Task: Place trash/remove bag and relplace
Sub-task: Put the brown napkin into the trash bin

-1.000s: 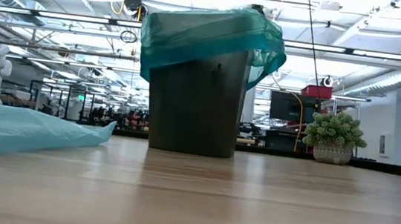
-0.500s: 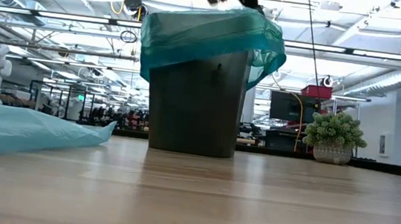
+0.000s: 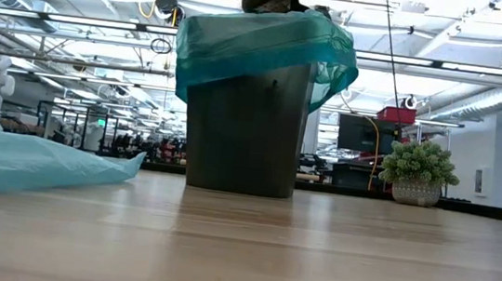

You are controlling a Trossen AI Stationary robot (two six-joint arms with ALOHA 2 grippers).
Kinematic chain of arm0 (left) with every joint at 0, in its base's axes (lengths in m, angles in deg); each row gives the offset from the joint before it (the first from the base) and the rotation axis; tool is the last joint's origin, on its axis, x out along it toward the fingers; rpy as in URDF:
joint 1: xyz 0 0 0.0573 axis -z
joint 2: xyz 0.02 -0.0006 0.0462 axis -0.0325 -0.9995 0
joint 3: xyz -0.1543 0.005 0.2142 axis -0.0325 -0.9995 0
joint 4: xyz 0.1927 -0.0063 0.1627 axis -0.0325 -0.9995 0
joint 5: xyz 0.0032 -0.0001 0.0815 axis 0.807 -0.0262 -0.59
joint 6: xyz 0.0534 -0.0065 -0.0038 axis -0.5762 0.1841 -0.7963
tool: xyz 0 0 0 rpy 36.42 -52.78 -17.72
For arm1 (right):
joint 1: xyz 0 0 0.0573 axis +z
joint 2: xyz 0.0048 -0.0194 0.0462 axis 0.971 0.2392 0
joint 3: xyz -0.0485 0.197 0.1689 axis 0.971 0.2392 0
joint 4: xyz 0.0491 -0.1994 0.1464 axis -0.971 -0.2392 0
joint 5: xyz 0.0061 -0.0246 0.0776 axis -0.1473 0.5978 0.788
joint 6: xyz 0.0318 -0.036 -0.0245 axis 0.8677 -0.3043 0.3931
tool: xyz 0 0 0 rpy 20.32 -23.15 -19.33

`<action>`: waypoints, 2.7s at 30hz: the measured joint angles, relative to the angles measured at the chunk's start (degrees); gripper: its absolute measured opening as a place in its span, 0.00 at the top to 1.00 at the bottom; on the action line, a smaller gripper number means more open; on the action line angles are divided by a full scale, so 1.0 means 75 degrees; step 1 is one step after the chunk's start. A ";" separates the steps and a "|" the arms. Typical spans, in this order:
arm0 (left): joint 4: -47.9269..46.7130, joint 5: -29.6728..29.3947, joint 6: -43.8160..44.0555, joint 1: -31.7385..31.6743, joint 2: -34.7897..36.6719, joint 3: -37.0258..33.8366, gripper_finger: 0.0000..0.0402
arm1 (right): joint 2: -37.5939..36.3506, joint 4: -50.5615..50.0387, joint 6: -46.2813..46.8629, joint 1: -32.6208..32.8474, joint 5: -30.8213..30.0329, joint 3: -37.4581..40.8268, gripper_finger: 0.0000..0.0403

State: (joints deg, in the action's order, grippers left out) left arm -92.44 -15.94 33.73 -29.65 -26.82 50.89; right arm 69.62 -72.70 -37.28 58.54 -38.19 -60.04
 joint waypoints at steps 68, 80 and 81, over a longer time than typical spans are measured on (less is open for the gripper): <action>-0.0276 -0.0184 0.0025 0.0009 -0.0032 -0.0004 1.00 | 0.1274 -0.4121 -0.6204 0.0300 0.0846 0.0000 1.00; -0.0267 -0.0184 0.0022 0.0009 -0.0032 -0.0004 1.00 | 0.1099 -0.2980 -0.7489 0.0513 -0.0393 0.0003 1.00; -0.0267 -0.0184 0.0022 0.0009 -0.0032 -0.0005 1.00 | 0.1099 -0.2792 -0.7710 0.0521 -0.0490 0.0006 1.00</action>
State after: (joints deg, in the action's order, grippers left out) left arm -94.45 -17.33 33.89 -29.59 -27.06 50.85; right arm 77.86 -93.64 -95.11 62.45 -41.86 -60.00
